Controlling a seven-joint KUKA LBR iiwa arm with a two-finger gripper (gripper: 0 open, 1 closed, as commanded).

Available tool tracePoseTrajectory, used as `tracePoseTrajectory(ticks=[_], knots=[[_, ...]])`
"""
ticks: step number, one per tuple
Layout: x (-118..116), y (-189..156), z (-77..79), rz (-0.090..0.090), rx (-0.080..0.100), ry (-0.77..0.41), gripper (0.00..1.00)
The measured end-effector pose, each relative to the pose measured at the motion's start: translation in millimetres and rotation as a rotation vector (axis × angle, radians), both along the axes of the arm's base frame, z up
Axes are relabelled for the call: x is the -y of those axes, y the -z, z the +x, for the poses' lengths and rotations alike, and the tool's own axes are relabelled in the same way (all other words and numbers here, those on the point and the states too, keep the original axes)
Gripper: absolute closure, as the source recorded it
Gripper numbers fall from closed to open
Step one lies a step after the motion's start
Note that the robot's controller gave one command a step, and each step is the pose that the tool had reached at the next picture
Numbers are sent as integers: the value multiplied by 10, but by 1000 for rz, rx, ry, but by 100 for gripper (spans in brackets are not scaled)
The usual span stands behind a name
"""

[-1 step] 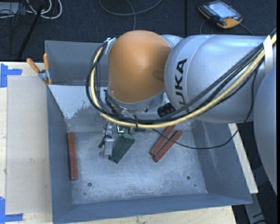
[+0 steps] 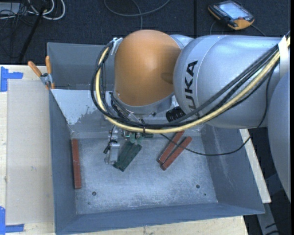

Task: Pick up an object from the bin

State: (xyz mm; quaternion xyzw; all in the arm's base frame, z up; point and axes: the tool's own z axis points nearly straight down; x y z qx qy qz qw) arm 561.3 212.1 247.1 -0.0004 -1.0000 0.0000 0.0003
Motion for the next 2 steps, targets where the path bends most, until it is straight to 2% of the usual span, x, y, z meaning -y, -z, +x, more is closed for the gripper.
tracePoseTrajectory(ticks=[1, 2], knots=[[252, 525, 148, 2, 6, 55, 0], [580, 737, 196, -1, -2, -99, 0]])
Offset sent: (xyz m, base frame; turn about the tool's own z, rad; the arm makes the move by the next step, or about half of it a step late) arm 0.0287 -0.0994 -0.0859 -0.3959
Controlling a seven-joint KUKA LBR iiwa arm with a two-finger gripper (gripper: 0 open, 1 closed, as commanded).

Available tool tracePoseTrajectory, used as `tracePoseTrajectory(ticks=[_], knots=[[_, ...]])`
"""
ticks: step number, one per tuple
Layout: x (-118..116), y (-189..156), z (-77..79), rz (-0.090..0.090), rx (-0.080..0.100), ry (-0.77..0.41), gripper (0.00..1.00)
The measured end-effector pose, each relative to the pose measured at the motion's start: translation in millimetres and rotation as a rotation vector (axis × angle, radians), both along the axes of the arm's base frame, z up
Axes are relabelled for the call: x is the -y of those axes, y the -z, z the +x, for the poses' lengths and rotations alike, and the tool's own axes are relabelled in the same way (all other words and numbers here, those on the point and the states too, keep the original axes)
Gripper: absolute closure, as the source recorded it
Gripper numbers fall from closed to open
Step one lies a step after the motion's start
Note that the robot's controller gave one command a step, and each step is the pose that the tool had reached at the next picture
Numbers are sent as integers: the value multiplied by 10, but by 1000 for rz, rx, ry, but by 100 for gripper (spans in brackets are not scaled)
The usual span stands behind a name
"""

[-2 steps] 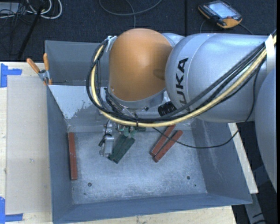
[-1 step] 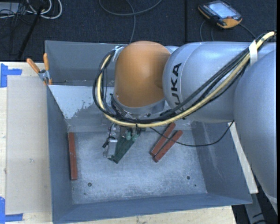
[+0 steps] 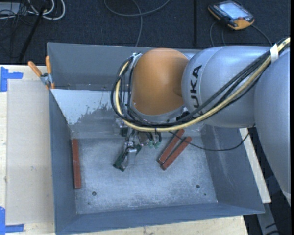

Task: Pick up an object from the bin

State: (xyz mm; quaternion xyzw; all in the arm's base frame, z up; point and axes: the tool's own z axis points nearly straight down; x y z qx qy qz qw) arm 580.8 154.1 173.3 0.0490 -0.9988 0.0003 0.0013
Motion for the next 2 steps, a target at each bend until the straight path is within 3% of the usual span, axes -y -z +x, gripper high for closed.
tracePoseTrajectory(ticks=[1, 2], knots=[[358, 263, 362, 2, 7, -237, 0], [230, 801, 201, 1, 5, -306, 0]])
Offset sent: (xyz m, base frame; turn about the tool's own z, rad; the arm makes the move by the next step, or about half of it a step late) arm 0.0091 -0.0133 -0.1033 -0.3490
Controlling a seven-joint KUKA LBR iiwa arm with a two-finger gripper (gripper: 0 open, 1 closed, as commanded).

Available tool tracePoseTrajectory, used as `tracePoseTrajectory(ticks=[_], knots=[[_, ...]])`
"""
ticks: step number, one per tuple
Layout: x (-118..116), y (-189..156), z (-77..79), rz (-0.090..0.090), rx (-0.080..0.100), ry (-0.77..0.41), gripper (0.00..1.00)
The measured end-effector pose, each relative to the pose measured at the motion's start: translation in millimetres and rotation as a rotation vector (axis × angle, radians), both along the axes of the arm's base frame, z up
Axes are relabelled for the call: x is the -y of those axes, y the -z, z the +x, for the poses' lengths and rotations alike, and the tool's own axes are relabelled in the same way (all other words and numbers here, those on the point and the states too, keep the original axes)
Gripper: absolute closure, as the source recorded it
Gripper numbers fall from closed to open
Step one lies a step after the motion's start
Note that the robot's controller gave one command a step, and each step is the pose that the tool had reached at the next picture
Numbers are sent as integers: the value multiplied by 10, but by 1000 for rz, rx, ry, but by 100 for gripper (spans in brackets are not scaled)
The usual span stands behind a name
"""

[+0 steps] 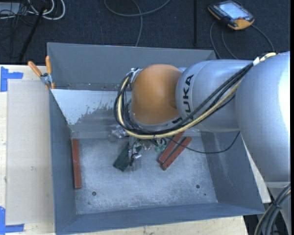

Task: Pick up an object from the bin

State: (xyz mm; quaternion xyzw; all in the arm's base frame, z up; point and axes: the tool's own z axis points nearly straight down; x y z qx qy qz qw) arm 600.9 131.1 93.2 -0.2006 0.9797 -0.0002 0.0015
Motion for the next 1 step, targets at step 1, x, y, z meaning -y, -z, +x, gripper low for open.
tracePoseTrajectory(ticks=[1], knots=[[-5, 235, 172, 1, -3, -55, 100]])
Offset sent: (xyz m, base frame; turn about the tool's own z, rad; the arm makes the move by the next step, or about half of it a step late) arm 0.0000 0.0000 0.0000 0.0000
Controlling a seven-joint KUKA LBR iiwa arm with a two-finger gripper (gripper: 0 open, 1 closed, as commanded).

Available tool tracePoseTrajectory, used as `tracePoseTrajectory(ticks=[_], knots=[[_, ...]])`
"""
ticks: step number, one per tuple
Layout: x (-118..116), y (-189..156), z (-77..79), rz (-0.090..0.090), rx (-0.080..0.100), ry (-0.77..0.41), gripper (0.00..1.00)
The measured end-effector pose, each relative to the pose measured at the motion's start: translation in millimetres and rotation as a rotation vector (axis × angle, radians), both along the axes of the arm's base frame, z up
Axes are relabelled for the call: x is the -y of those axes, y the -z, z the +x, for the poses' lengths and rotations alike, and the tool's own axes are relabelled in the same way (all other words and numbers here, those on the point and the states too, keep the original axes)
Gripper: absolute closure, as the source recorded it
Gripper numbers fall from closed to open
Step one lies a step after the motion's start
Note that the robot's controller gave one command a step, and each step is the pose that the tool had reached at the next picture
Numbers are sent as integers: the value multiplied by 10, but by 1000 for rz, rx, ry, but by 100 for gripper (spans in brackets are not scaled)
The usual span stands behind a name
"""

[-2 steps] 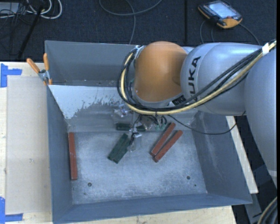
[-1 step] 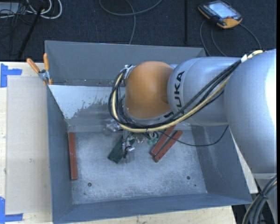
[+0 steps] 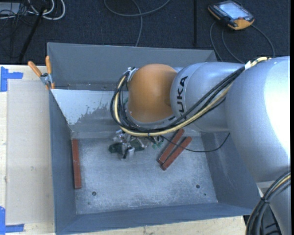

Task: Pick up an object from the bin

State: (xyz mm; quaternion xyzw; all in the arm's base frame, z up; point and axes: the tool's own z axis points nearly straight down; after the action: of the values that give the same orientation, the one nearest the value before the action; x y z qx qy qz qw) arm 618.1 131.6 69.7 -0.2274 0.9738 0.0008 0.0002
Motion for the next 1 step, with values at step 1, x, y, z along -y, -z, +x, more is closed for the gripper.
tracePoseTrajectory(ticks=[1], knots=[[0, 0, 0, 0, 0, 1, 100]])
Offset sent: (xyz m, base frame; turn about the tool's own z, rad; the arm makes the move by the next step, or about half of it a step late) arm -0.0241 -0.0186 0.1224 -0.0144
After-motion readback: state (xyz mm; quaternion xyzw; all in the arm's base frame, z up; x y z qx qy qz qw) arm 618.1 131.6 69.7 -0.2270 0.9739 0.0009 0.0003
